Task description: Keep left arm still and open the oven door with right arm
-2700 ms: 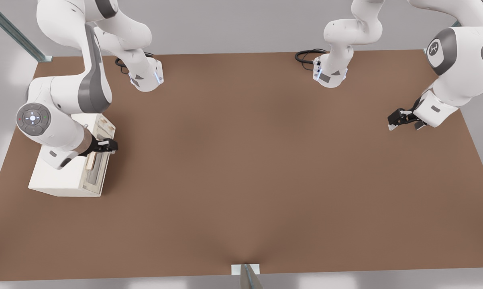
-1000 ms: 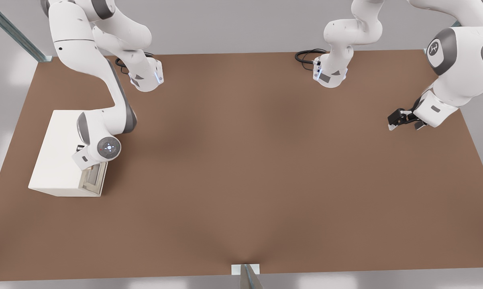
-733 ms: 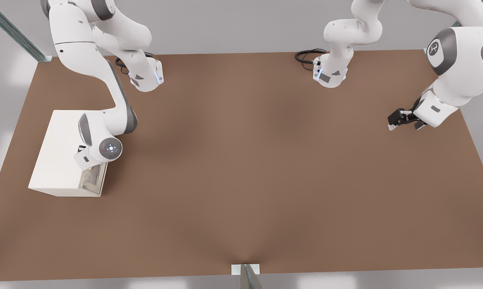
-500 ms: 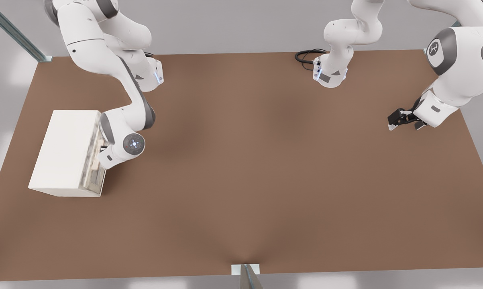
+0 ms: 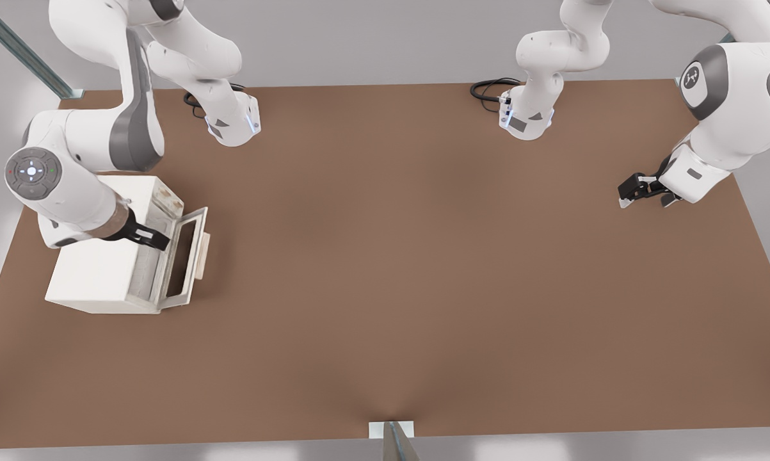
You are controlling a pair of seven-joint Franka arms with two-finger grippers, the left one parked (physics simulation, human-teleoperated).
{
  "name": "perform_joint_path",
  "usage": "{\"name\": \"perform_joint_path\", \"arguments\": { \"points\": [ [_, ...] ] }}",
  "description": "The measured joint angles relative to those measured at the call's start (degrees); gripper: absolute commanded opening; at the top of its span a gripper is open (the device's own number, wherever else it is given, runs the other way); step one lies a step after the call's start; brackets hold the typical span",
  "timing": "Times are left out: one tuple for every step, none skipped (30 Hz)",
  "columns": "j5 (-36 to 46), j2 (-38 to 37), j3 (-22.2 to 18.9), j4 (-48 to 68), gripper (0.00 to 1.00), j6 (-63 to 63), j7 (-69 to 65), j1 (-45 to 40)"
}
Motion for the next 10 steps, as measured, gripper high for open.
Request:
{"name": "perform_joint_path", "arguments": {
  "points": [
    [0.89,0.11,-0.07,0.37,1.00,-0.29,-0.92,-0.29],
    [1.58,0.17,-0.10,0.61,1.00,-0.56,-1.80,-0.95],
    [2.08,0.21,-0.13,0.72,1.00,-0.79,-2.63,-1.63],
    [2.42,0.24,-0.12,0.78,1.00,-0.98,-3.42,-2.08],
    [2.73,0.25,-0.13,0.82,1.00,-1.15,-4.16,-2.25],
    [2.96,0.30,-0.12,0.81,1.00,-1.37,-4.86,-2.28],
    [3.14,0.45,-0.12,0.79,1.00,-1.59,-5.53,-2.21],
    [3.27,0.53,-0.09,0.81,1.00,-1.79,-6.15,-2.10],
    [3.38,0.60,-0.08,0.78,1.00,-1.95,-6.75,-2.04],
    [3.47,0.76,-0.07,0.77,1.00,-2.09,-7.31,-1.98]
  ]
}}
